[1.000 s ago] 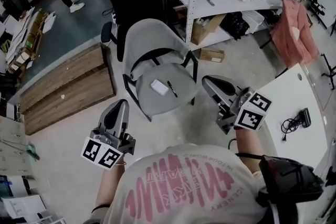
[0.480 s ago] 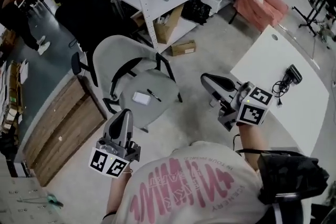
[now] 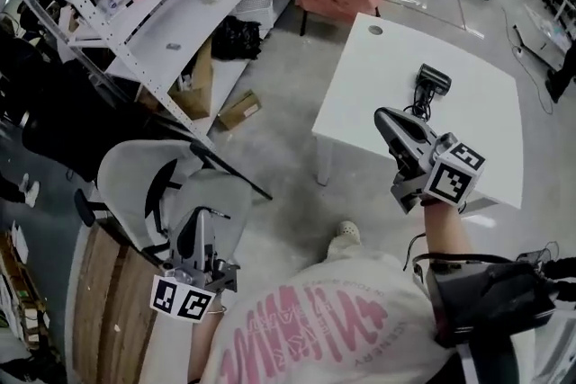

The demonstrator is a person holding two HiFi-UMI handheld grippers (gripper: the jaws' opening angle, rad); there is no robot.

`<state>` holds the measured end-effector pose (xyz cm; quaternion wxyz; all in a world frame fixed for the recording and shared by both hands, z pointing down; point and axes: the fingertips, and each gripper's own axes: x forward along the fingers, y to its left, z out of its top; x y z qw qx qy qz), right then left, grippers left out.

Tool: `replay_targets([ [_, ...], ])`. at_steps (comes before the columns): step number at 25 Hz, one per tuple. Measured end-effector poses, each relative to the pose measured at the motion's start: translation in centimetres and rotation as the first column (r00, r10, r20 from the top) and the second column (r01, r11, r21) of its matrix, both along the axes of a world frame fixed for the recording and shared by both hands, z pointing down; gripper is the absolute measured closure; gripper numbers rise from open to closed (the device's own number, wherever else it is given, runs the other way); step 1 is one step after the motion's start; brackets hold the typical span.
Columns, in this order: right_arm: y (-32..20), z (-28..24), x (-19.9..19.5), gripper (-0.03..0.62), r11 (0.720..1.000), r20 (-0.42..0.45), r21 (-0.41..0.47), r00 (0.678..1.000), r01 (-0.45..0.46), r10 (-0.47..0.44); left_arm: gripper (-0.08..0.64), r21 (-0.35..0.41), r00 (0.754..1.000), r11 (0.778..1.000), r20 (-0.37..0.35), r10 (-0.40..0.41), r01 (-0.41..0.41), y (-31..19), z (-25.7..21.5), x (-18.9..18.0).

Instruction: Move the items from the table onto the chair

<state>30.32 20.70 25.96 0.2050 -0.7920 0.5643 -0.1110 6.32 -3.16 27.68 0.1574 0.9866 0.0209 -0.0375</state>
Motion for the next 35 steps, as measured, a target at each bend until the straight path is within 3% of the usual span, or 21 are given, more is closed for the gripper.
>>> replay_targets([
  [4,4.3,0.7,4.7,0.575,0.996,0.008,-0.028,0.996,-0.084,0.084,0.551,-0.036,0.999,0.998,0.023,0.049,-0.048,1.9,0.8,5.7],
  [12,10.6,3.5,13.8,0.567,0.972,0.031,-0.106,0.977,-0.209,0.213,0.551,-0.031,0.991,0.991,-0.011,0.133,-0.133,4.6,0.1,15.9],
  [19,16.5,11.8,19.8,0.454,0.929,0.131,-0.247,0.941,-0.275,0.313,0.551,0.025,0.979,0.979,-0.03,0.202,-0.202,9.0,1.3,22.3],
  [24,18.7,18.4,23.3,0.302,0.866,0.233,-0.383,0.874,-0.321,0.427,0.551,-0.008,0.981,0.981,-0.009,0.194,-0.194,10.0,2.3,24.9],
  [28,19.5,24.2,24.5,0.193,0.796,0.373,-0.507,0.749,-0.33,0.548,0.551,-0.001,0.987,0.987,0.001,0.163,-0.163,9.6,2.0,24.8],
  [30,19.5,26.5,24.8,0.181,0.759,0.408,-0.569,0.692,-0.318,0.596,0.551,0.001,0.991,0.991,0.006,0.134,-0.134,8.9,2.0,24.5],
  [33,19.2,28.2,25.7,0.183,0.689,0.363,-0.661,0.677,-0.298,0.641,0.551,-0.007,0.995,0.995,0.014,0.099,-0.098,8.3,2.2,24.1],
  [35,18.6,28.6,26.1,0.184,0.662,0.346,-0.696,0.679,-0.277,0.648,0.551,-0.003,0.996,0.996,0.022,0.087,-0.087,8.2,2.1,23.9],
])
